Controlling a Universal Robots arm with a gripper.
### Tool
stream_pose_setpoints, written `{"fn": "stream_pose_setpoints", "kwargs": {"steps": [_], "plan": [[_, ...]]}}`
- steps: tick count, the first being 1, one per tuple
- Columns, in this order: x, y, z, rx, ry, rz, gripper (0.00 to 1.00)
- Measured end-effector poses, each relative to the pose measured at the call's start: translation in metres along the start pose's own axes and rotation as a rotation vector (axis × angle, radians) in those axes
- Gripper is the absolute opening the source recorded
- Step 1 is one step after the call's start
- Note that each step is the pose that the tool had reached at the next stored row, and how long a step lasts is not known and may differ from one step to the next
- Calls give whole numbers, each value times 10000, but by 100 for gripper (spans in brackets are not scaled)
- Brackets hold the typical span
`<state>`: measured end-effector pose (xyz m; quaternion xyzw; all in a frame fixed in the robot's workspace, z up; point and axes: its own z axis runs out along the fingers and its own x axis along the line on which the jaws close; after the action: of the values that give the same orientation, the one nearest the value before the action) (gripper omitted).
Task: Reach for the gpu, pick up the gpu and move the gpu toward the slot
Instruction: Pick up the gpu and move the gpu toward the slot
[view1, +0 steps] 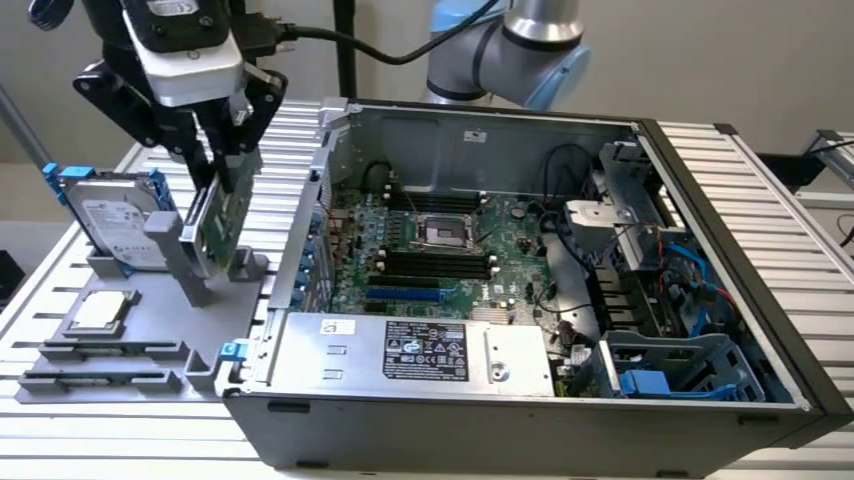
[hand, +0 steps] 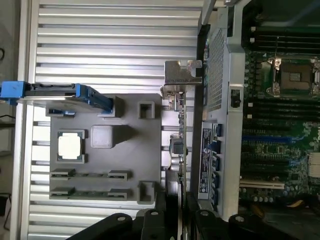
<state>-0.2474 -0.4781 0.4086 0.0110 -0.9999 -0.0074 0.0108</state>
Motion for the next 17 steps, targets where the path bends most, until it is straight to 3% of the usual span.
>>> {"fn": "stream_pose_setpoints", "kwargs": {"steps": [6, 17], "plan": [[-267, -3, -233, -21, 35, -1, 26], [-766, -13, -262, -56, 48, -1, 26]]}}
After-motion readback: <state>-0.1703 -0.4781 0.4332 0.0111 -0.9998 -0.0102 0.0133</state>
